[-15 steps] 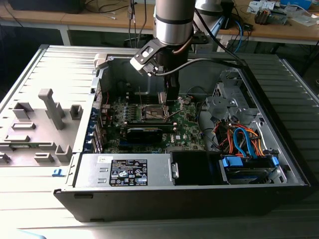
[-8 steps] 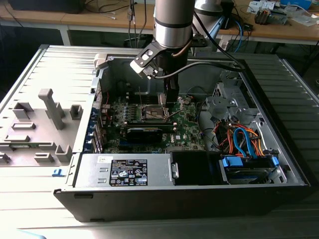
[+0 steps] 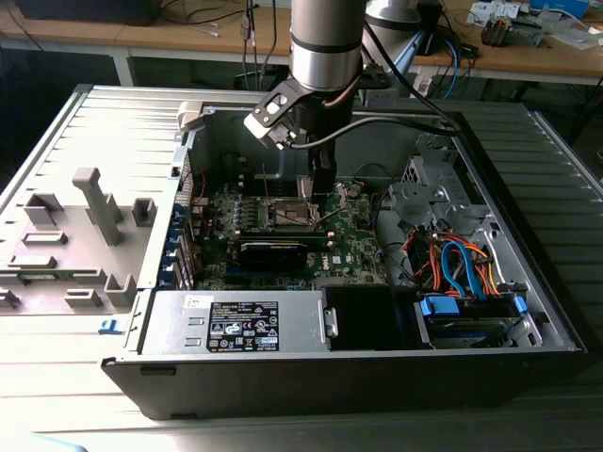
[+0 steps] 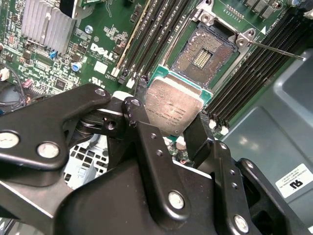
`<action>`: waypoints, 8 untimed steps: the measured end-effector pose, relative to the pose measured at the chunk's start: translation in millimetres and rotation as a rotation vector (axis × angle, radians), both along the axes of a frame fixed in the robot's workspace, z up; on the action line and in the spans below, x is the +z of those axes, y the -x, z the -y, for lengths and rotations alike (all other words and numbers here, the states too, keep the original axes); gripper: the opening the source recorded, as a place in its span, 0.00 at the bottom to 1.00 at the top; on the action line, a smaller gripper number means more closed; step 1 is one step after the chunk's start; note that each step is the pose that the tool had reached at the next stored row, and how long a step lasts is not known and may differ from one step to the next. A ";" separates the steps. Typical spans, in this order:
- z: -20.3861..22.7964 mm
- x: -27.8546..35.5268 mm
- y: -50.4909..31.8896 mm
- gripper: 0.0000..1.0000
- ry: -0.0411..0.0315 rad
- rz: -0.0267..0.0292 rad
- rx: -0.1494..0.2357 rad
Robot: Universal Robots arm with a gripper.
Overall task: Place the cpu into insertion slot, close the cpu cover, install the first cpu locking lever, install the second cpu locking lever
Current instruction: 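Place the cpu into insertion slot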
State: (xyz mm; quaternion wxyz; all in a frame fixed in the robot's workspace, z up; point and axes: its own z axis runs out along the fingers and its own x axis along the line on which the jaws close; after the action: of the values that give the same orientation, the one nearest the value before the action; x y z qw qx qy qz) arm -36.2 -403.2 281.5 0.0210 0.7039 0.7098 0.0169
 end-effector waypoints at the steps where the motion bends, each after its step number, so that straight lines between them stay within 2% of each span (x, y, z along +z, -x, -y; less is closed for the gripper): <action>1: -0.2 0.0 0.4 0.55 0.0001 0.0000 0.000; 8: -1.1 -0.4 1.3 0.55 0.0001 0.0000 0.000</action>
State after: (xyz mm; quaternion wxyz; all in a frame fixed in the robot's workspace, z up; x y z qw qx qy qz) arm -37.5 -402.1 281.1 0.0210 0.7039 0.7098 0.0168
